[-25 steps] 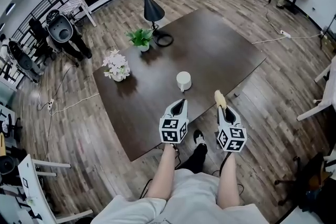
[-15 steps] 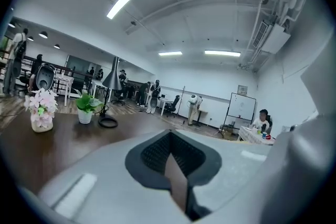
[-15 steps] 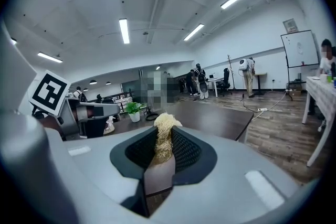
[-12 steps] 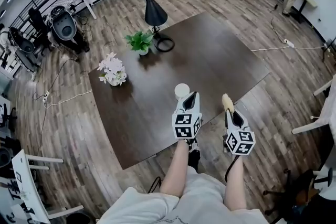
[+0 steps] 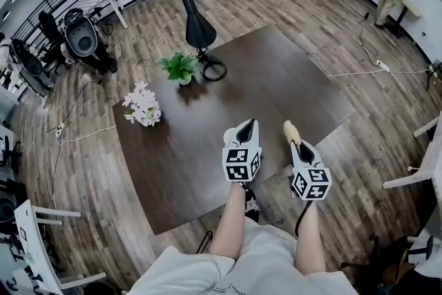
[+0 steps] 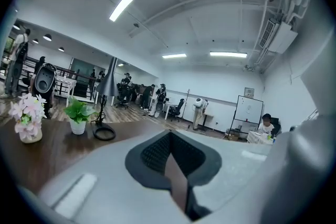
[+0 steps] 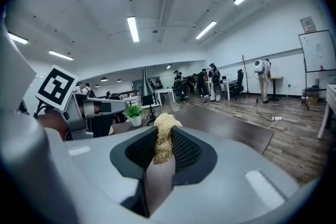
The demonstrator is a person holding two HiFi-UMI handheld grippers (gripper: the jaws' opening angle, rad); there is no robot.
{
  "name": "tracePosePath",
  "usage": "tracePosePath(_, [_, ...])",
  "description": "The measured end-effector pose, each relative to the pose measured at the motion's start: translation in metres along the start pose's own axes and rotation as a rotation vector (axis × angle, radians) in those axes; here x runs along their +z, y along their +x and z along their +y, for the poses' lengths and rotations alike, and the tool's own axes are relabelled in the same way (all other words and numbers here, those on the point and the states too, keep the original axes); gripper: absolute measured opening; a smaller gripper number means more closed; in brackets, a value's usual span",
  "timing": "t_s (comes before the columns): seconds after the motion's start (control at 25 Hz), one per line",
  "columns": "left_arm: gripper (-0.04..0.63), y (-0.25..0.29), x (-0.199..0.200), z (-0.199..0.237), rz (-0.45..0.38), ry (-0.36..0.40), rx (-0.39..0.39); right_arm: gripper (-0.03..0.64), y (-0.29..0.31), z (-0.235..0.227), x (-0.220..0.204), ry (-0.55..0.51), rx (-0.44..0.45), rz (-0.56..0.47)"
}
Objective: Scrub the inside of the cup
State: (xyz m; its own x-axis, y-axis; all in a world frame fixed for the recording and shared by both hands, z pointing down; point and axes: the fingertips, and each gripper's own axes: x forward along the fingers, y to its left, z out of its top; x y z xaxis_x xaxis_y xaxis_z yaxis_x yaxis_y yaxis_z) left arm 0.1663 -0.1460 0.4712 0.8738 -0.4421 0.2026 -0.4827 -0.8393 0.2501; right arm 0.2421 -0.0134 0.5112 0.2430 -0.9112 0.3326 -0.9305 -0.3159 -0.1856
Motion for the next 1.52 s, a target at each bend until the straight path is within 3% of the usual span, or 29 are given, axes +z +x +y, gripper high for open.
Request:
tracePosePath(0.16, [0.000,0.008,0.017,0.017,-0.022,0.034,0.000,0.098,0.032,0.009,0.012,-0.022,0.052,-0.004])
tracePosePath(0.32, [0.000,-0.004,0.030,0.049,-0.043,0.054,0.068,0.098,0.052,0.029,0.012,-0.049,0.111,0.007])
tracePosePath(0.6, [0.000,-0.034,0.025,0.093,-0.026,0.053,0.180,0.100,0.081,0.059,0.000,-0.101,0.207,0.083])
tracePosePath(0.84, [0.000,-0.056,0.018,0.120,0.008,0.088,0.229,0.098,0.112,0.082,0.005,-0.110,0.290,0.101])
tracePosePath(1.52, [0.000,-0.073,0.012,0.178,-0.037,-0.047,0.540,0.100,0.178,0.132,0.019,-0.223,0.589,0.207])
